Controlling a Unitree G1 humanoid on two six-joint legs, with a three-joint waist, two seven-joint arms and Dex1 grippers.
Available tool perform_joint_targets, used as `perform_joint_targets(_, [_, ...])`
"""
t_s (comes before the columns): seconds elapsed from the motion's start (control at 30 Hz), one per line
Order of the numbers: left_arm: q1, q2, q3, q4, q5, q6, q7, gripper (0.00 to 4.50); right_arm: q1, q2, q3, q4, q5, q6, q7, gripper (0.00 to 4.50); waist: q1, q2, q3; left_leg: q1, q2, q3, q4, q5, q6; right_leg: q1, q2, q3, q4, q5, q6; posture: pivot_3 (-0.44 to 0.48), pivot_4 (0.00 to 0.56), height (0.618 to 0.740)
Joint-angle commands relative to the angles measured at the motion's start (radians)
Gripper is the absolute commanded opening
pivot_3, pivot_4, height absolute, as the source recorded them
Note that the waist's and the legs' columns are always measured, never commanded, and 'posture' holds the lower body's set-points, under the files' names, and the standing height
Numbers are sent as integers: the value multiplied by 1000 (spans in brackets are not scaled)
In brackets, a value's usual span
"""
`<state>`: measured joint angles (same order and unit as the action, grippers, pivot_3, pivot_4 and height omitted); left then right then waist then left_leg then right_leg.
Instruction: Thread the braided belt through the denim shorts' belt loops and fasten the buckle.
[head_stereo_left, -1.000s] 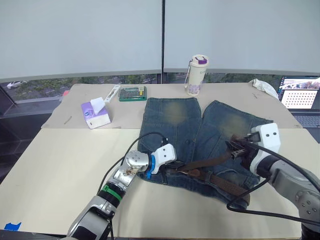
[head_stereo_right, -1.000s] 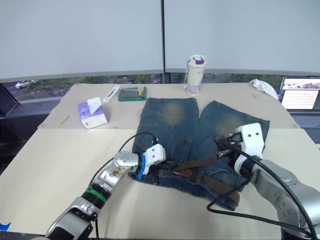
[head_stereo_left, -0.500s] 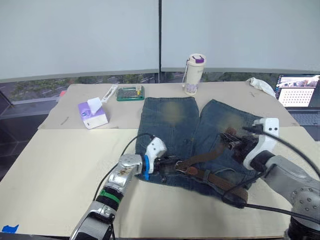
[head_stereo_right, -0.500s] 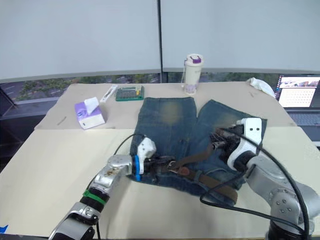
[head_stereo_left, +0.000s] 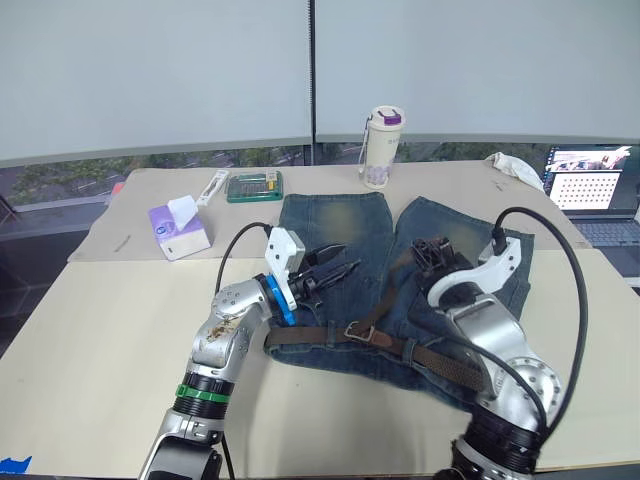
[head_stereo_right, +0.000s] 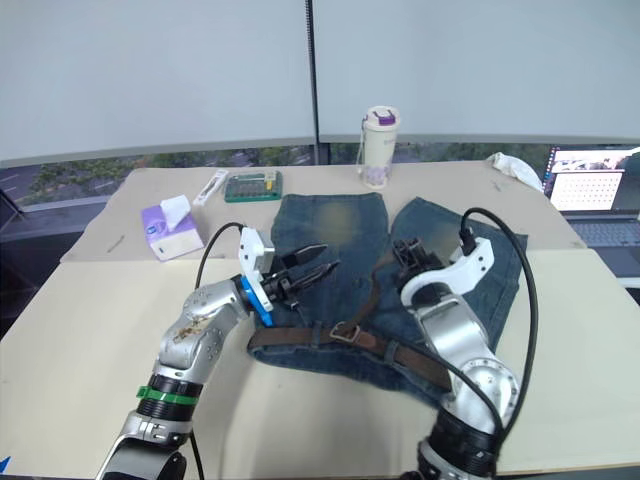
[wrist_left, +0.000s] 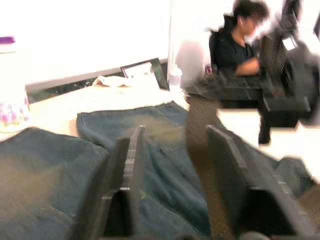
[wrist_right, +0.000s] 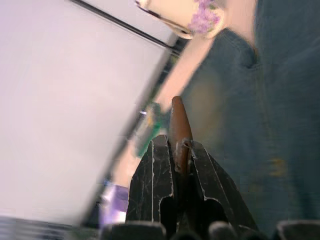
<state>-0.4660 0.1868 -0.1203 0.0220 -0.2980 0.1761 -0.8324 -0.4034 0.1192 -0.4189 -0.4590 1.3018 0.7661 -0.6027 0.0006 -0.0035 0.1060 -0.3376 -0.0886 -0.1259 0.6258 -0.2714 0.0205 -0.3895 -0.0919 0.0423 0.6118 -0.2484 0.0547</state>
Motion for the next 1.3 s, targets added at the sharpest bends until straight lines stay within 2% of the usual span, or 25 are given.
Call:
perform_joint_targets(0.03, [-10, -17, -36, -24, 32, -51, 20, 3842, -38, 41, 55, -6, 60, -68, -43, 0, 0, 0, 0, 0, 0, 0, 0, 0, 0, 0, 0, 0, 0, 0, 0, 0, 150, 740])
perform_joint_targets(0.1, [-13, -35, -47, -21, 42, -43, 50, 4479, -44, 38, 94, 0, 62, -86, -50, 0, -4, 0, 0, 0, 0, 0, 0, 0, 0, 0, 0, 0, 0, 0, 0, 0, 150, 740])
perform_joint_targets(0.2, [-30, -64, -49, 2, 78, -42, 126, 4479, -53, 18, 142, 6, 67, -98, -53, 0, -11, 1, 0, 0, 0, 0, 0, 0, 0, 0, 1, 0, 0, 0, 0, 0, 150, 740])
perform_joint_targets(0.37, [-34, -88, -81, 10, 129, -72, 168, 4479, -49, 0, 191, 5, 77, -114, -62, 0, -14, 1, 0, 0, 1, 0, 0, 0, 0, 0, 1, 0, 0, 0, 0, 0, 150, 740])
perform_joint_targets(0.4, [-36, -91, -86, 15, 139, -77, 175, 3948, -48, -3, 199, 5, 78, -115, -62, 0, -13, 1, 0, 0, 1, 0, 0, 0, 0, 0, 1, 0, 0, 0, 0, 0, 150, 740])
perform_joint_targets(0.53, [-49, -91, -93, 42, 179, -122, 201, 2721, -39, -14, 220, 5, 85, -120, -63, 0, -12, 1, 0, 0, 0, 0, 0, 0, 0, 0, 1, 0, 0, 0, 0, 0, 150, 740])
perform_joint_targets(0.7, [-76, -73, -98, 99, 266, -261, 261, 1023, -24, -34, 233, 2, 86, -123, -66, 0, -12, 1, 0, 0, 0, 0, 0, 0, 0, 0, 1, 0, -1, 0, 0, 0, 150, 740])
perform_joint_targets(0.8, [-82, -73, -100, 120, 274, -327, 259, 70, -13, -41, 238, -2, 91, -122, -70, 0, -12, 1, 0, 0, 0, 0, 0, 0, 0, 0, 1, 0, 0, 0, 0, 0, 150, 740])
perform_joint_targets(1.13, [-86, -61, -130, 172, 350, -458, 272, 26, 12, -57, 267, -6, 97, -123, -91, 0, -13, 1, 0, 0, 0, 0, 0, 0, 0, 0, 1, 0, 0, 0, 0, 0, 150, 740])
perform_joint_targets(1.3, [-73, -47, -133, 178, 377, -515, 292, 1722, 18, -63, 276, -9, 100, -132, -93, 0, -12, 1, 0, 0, 0, 0, 0, 0, 0, 0, 1, 0, 0, 0, 0, 0, 150, 740])
